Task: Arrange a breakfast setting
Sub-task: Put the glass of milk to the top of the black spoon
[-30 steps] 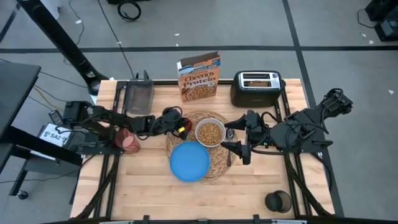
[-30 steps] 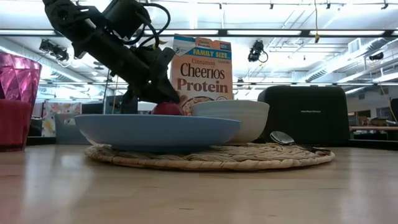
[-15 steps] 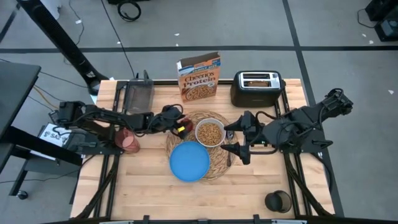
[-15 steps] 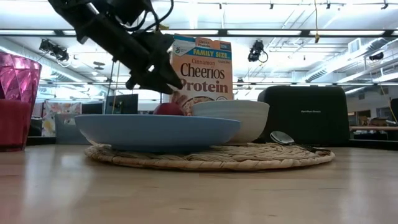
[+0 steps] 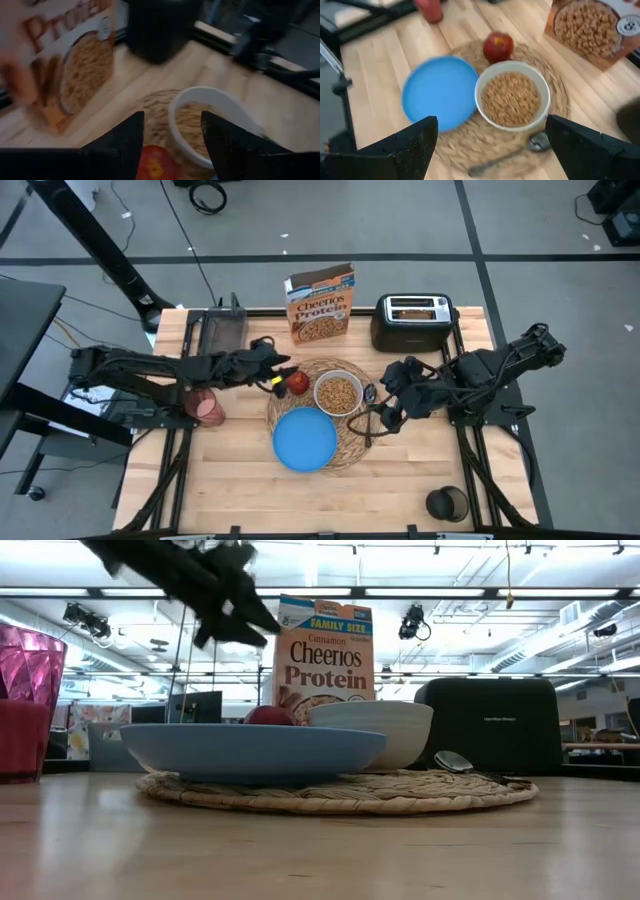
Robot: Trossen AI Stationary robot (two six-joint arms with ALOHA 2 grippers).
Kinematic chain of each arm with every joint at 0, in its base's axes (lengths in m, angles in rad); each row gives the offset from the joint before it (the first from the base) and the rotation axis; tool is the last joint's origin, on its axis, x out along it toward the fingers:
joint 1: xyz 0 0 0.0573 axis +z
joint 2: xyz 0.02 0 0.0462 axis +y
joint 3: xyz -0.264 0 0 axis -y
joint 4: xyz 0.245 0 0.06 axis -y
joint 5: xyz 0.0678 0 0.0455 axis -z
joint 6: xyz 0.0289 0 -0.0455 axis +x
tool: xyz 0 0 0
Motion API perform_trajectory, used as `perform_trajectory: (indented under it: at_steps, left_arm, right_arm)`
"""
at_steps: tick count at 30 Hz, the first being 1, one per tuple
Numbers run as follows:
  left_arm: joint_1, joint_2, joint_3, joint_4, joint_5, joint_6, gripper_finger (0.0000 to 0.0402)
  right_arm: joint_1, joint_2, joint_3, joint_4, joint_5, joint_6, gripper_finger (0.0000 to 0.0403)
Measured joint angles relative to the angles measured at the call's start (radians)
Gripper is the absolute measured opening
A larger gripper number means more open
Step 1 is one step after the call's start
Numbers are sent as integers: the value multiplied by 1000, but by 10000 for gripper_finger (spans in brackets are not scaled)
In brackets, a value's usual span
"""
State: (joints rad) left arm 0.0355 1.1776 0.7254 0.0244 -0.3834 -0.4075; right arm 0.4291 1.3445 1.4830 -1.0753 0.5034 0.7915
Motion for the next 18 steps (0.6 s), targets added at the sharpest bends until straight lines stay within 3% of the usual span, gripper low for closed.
perform_trajectory:
  at_steps: [5, 11, 16, 18]
  left_arm:
    - [-79, -35, 257, -457, 46, -44, 202]
    - [-207, -11, 582, -1091, 183, -336, 202]
    - [-367, -13, 661, -1450, 241, -682, 202]
    - [-427, -15, 654, -1508, 249, -767, 202]
  right_arm:
    - [-18, 21, 0, -17, -11, -54, 370]
    - [-65, 46, 0, -13, -11, -94, 370]
    - [-92, 54, 0, 1, -3, -115, 370]
    - [-100, 60, 0, 8, -3, -135, 370]
